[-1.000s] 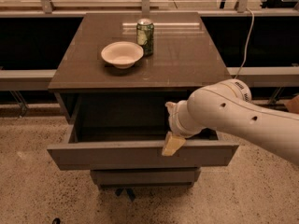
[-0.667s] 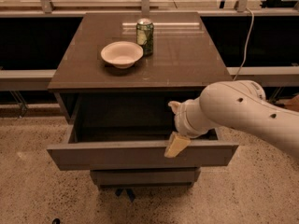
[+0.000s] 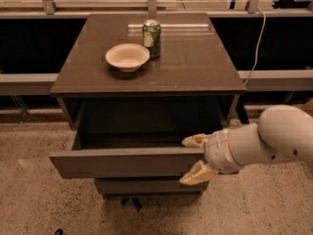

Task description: Close top drawer

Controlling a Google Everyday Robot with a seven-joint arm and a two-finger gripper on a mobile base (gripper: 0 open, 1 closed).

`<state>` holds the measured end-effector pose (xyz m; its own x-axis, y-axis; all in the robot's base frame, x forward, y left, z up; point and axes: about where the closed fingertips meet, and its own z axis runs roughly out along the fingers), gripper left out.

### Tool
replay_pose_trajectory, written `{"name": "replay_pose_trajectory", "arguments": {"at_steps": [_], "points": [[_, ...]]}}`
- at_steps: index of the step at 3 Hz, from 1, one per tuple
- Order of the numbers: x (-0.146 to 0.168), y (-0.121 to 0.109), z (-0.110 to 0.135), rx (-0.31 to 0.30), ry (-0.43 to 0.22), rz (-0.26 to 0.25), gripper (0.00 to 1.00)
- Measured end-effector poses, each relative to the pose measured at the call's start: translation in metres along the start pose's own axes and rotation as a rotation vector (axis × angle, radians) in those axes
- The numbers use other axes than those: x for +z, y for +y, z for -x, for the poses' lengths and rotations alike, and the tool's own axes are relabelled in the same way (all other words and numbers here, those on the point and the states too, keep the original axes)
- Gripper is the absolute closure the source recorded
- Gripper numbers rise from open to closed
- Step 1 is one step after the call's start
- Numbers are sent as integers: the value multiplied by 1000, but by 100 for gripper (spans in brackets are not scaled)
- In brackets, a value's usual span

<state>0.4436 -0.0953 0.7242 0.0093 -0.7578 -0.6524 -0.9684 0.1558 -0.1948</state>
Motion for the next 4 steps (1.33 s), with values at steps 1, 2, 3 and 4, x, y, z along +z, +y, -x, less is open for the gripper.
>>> {"name": "replay_pose_trajectory", "arguments": {"at_steps": [1, 2, 3, 4], "points": [[3, 33, -7, 75, -173, 29, 60], [46, 55, 0, 23, -252, 73, 91], [96, 52, 8, -35, -176, 64, 100], [149, 22, 8, 5, -83, 19, 100]]}}
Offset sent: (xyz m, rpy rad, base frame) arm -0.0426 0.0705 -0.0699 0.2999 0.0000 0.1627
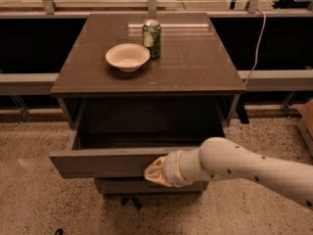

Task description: Close top drawer

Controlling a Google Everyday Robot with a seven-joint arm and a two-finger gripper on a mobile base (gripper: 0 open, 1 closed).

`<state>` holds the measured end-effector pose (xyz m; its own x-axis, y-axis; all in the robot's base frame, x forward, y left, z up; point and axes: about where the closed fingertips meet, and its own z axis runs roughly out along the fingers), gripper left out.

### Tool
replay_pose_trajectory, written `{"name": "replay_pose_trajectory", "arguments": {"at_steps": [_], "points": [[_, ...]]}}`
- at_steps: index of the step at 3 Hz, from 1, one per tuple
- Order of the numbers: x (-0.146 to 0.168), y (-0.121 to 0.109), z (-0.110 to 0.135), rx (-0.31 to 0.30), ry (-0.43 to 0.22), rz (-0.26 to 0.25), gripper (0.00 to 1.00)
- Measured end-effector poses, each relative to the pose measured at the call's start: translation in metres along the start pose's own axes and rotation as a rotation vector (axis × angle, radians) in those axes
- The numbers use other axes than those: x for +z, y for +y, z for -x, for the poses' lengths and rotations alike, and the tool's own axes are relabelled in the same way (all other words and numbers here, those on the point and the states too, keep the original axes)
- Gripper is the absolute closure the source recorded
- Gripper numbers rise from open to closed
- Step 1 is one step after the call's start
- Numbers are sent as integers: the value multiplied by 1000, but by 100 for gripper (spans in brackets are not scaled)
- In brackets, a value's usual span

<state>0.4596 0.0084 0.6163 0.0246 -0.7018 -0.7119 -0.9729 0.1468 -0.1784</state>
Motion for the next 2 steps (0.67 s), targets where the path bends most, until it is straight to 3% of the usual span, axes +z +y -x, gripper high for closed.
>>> {"name": "replay_pose_trajectory", "arguments": {"at_steps": [1, 2], "points": [[9, -13, -3, 45, 24, -13, 100], [22, -42, -7, 111, 39, -42, 100]]}}
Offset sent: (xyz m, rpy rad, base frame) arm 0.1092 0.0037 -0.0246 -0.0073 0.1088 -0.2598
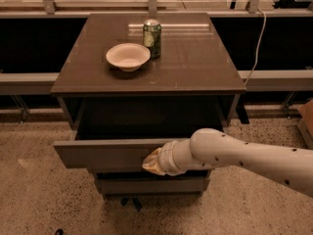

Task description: Close top drawer

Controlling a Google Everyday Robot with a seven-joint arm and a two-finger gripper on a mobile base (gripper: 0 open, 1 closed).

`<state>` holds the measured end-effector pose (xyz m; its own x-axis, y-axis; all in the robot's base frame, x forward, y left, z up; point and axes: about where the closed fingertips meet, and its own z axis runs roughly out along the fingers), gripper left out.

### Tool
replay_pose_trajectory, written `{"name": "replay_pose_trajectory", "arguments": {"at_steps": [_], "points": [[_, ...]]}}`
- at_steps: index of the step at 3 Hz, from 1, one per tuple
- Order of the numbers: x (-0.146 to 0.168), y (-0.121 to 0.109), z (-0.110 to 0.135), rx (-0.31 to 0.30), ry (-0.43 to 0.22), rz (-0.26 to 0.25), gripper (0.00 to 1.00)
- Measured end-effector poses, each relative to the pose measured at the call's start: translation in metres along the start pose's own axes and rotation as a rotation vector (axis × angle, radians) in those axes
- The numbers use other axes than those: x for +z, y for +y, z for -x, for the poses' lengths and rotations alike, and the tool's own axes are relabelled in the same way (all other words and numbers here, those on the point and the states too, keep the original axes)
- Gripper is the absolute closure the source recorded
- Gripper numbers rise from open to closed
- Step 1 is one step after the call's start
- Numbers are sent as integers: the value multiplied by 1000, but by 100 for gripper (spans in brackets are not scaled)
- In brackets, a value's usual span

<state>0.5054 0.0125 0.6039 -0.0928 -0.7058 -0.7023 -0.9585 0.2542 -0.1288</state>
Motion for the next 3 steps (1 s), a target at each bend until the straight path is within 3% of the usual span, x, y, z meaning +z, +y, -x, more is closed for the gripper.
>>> {"name": "replay_pose_trajectory", "arguments": {"at_steps": [2, 3], "points": [[9, -22, 2, 34, -11, -28, 100], [19, -57, 5, 66, -30, -77, 100]]}}
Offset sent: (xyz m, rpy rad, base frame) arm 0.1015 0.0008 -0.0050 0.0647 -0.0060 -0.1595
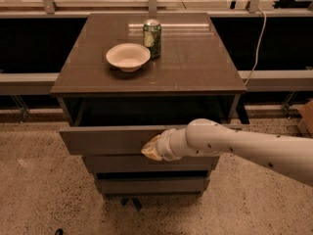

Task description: Close top drawer

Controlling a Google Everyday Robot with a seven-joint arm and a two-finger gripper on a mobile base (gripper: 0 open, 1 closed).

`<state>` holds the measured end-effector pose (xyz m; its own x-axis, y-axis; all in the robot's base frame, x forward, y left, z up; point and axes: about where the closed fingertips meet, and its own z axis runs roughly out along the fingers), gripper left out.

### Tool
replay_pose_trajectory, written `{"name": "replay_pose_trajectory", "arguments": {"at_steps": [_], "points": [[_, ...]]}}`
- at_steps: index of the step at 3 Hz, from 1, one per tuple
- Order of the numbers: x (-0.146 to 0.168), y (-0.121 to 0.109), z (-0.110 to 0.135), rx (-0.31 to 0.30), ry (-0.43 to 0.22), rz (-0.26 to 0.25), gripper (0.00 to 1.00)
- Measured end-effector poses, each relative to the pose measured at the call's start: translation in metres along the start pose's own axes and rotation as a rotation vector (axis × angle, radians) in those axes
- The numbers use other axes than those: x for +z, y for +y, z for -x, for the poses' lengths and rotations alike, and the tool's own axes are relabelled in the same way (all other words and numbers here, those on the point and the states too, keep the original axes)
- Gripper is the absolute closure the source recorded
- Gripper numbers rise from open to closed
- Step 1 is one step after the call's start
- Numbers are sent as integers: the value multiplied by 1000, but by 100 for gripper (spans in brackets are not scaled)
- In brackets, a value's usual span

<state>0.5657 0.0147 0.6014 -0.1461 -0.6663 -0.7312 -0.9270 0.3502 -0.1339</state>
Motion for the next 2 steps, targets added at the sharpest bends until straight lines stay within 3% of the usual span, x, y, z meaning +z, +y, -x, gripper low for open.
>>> {"name": "replay_pose_trajectory", "arguments": {"at_steps": [1, 2], "points": [[1, -2, 0, 3, -1, -4, 100], [9, -25, 3, 19, -18, -42, 100]]}}
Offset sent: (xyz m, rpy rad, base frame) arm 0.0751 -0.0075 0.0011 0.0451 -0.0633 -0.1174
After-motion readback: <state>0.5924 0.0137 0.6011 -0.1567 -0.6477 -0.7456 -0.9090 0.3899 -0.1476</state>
